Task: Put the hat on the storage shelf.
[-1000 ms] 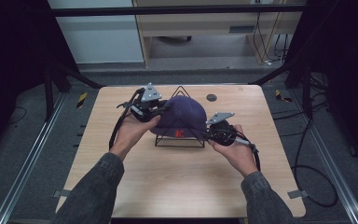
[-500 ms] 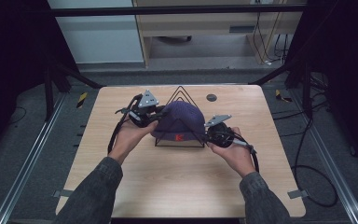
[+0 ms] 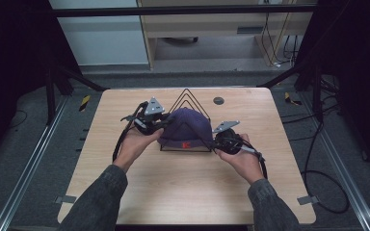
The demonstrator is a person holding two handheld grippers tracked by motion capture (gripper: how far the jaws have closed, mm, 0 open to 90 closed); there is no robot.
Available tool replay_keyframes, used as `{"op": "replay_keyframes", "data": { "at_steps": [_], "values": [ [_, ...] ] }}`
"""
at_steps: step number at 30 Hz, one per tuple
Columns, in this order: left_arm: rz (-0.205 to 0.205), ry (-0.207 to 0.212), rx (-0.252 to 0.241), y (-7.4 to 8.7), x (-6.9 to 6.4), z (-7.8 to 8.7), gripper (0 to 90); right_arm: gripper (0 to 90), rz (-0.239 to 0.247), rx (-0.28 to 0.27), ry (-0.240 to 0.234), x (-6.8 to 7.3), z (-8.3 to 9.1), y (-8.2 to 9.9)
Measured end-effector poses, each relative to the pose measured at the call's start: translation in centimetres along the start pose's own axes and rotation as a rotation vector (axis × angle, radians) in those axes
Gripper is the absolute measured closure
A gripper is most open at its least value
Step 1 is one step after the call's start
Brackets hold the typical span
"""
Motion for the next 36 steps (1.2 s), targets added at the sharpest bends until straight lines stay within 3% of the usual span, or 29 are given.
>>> {"op": "replay_keyframes", "data": {
  "at_steps": [4, 11, 21, 29, 31, 36],
  "values": [
    [0.004, -0.012, 0.02, 0.2, 0.1, -0.1, 73.5, 63.4, -0.007, 0.002, -0.003, 0.0, 0.1, 0.1],
    [0.025, -0.031, 0.005, 0.5, 0.1, 0.3, 61.2, 59.6, -0.011, -0.002, -0.006, 0.4, 0.7, 0.1],
    [0.038, -0.084, -0.031, 0.6, 0.4, 2.7, 51.2, 55.0, -0.018, -0.024, -0.002, 1.0, 1.4, 0.7],
    [0.034, -0.068, -0.024, 0.4, -0.3, 3.5, 43.5, 49.5, -0.016, -0.05, -0.002, 1.8, 2.3, 0.4],
    [0.016, -0.057, -0.01, 0.2, -0.6, 3.6, 41.8, 48.4, -0.019, -0.055, -0.006, 1.9, 2.4, 0.4],
    [0.016, -0.046, -0.013, -0.2, -1.2, 3.9, 34.0, 40.8, -0.02, -0.087, -0.011, 2.6, 3.1, -0.1]
  ]
}}
Point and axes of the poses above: each handheld gripper's, and its own axes: z roughly backward along the jaws, y roughly out of its underside, x roughly to its left, the point moved 3 cm from there along -z, roughly forward along the jaws, and after that the axes turned 3 degrees about -z, right-handed, at the moved point
